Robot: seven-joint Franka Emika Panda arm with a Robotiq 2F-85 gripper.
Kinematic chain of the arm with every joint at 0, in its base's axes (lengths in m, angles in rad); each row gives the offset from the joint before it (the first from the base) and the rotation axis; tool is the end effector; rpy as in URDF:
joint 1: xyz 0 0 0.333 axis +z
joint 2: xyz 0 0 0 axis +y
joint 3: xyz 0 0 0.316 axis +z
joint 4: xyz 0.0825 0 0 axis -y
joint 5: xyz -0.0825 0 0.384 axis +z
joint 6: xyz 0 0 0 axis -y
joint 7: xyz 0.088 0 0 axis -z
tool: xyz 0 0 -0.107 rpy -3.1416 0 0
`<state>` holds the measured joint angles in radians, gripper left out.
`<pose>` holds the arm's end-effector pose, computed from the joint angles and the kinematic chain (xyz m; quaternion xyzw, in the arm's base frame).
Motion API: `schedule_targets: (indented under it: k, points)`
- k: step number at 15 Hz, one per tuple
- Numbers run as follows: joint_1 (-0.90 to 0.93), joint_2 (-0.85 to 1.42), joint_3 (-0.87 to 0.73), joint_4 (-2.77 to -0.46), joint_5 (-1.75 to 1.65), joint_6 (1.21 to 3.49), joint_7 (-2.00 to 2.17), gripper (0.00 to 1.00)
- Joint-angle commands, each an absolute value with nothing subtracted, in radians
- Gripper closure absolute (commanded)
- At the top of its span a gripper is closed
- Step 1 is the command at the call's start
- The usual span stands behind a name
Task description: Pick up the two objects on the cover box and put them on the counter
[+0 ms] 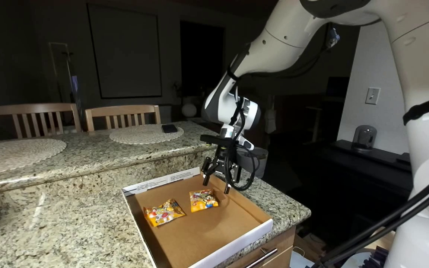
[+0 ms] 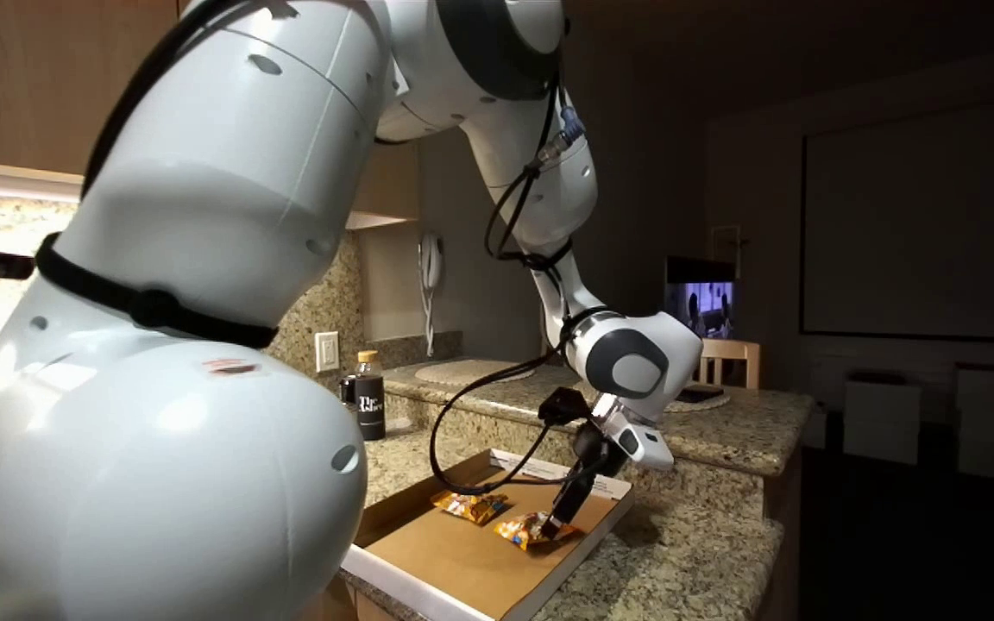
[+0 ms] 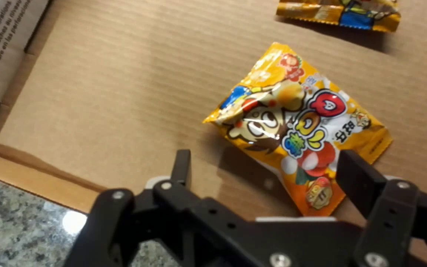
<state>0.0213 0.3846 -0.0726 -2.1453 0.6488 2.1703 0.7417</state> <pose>0.5347 -0.0048 0.2013 -0.7772 0.5679 0.2291 0.1447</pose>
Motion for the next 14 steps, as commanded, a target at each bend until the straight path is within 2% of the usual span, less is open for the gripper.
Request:
schedule_targets:
  k: [1, 7, 14]
  points:
    - [0.063, 0.285, -0.038, -2.247, 0.646, 2.314, 0.738, 0.00]
    - [0.121, 0.326, -0.030, -2.274, 0.545, 2.491, 0.851, 0.00]
    - [0.121, 0.349, 0.013, -2.372, 0.591, 2.886, 0.871, 0.00]
